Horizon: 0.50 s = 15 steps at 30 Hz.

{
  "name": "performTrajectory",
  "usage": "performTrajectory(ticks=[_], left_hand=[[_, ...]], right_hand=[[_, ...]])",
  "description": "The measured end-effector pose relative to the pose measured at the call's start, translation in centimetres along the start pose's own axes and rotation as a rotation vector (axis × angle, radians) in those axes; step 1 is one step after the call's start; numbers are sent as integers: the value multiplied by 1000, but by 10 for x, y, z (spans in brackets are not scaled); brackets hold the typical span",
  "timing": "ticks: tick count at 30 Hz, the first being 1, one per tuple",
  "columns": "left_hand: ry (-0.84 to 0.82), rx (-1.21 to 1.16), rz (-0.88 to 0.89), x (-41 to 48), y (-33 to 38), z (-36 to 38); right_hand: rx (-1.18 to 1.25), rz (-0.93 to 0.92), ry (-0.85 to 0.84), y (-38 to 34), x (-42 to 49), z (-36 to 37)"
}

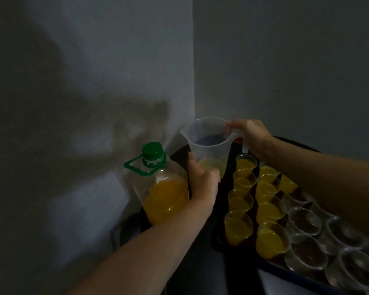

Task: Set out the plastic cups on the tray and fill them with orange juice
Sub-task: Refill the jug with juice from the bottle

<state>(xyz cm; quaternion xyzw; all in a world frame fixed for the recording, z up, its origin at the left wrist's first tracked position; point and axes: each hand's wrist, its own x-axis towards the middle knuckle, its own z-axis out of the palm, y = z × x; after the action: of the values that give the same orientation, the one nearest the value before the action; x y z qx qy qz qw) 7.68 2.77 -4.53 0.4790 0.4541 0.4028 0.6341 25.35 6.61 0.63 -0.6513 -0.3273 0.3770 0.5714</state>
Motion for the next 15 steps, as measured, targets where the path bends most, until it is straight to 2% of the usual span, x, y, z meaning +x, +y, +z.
performTrajectory(ticks=[3, 15], left_hand=[[39, 43, -20, 10, -15, -1], [118, 62, -177, 22, -43, 3]], right_hand=[[-33, 14, -76, 18, 15, 8], [-64, 43, -122, 69, 37, 23]])
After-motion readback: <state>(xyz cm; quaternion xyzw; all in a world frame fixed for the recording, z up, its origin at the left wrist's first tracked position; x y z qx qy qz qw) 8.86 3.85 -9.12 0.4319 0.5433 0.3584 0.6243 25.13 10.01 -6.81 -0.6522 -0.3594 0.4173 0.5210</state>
